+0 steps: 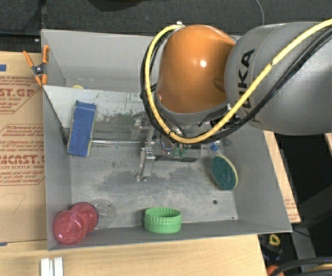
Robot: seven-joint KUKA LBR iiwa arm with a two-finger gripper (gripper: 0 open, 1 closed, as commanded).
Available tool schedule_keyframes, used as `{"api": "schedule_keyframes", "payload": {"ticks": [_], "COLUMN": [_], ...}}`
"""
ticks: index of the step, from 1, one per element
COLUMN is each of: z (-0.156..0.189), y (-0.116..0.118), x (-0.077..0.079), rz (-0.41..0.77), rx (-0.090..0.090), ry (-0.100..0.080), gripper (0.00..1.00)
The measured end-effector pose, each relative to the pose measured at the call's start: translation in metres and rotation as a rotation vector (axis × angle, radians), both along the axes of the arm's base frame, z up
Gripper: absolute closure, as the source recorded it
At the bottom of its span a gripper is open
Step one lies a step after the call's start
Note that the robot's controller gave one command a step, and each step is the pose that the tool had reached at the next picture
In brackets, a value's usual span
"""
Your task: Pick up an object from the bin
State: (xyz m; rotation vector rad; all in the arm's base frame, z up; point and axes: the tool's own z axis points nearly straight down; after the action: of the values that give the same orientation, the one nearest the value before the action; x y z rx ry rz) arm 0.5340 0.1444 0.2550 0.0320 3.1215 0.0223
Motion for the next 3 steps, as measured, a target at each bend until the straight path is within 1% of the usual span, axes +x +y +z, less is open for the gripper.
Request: {"api": "schedule_keyframes", "payload": {"ticks": [1, 2, 3], "z": [-0.112, -0.094, -0.137], "y": [-0.12, -0.095, -0.11], "x": [-0.02, -0.009, -0.007], "rz": [0.303, 0.218, 0.334], "rx": [-0.02, -0.015, -0.017], "ry": [0.028, 0.024, 0.028], "gripper": [0.0, 0.0, 0.0]}}
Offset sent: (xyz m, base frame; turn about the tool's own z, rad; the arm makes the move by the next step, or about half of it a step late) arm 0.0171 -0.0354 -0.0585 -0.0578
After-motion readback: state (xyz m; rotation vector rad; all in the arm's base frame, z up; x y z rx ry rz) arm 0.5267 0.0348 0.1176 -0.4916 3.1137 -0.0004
